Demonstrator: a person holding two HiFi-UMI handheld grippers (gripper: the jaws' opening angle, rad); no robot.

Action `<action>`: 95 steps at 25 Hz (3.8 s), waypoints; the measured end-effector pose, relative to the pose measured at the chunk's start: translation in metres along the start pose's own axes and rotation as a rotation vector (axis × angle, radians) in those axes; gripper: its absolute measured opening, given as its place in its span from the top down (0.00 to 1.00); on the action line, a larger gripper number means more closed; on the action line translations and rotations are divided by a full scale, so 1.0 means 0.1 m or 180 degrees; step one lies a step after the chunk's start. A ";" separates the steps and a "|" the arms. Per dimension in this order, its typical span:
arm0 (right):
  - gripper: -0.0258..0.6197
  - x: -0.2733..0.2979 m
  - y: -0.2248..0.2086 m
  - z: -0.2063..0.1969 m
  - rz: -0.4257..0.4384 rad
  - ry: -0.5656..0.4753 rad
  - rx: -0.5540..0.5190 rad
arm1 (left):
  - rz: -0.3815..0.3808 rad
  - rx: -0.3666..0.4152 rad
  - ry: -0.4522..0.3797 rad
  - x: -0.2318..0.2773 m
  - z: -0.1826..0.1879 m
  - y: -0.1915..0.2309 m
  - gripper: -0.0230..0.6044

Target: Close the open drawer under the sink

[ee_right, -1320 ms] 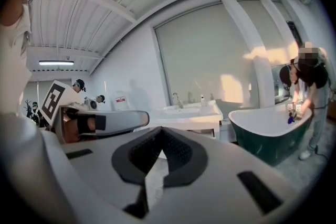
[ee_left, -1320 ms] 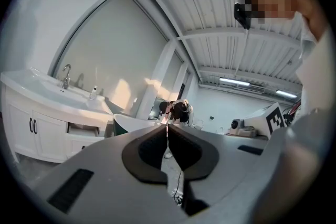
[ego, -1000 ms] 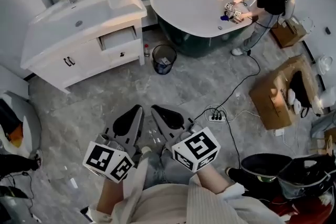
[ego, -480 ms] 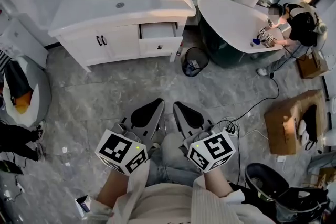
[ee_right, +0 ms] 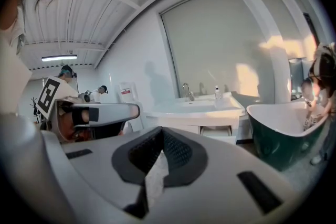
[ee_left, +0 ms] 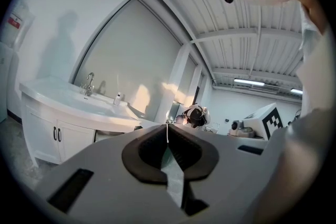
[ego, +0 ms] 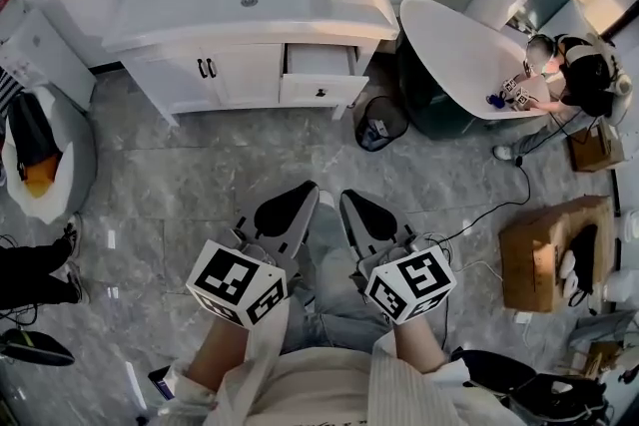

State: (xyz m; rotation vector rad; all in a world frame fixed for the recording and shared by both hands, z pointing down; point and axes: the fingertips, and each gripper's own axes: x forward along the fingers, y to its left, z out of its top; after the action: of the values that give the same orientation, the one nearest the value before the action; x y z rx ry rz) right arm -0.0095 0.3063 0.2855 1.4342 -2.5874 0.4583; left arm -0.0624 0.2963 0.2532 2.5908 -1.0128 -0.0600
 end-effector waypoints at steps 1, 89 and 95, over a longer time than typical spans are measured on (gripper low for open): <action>0.95 0.05 -0.02 0.01 0.0024 0.0008 -0.0004 | 0.0030 -0.0002 -0.0017 0.03 0.02 0.05 0.93; 0.95 3.51 -2.67 0.68 -0.0101 0.0411 0.0652 | -0.0024 -0.0036 0.0690 3.38 0.43 3.03 0.93; 0.95 3.54 -2.68 0.29 -0.0140 0.0589 0.0741 | 0.0008 -0.0102 0.0825 3.28 0.11 3.13 0.93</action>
State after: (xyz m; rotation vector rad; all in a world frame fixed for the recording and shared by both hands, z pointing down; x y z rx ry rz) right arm 0.0289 -0.1199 0.4061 1.4356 -2.4152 0.8666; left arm -0.0238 -0.1377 0.3792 2.4868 -0.9119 0.2515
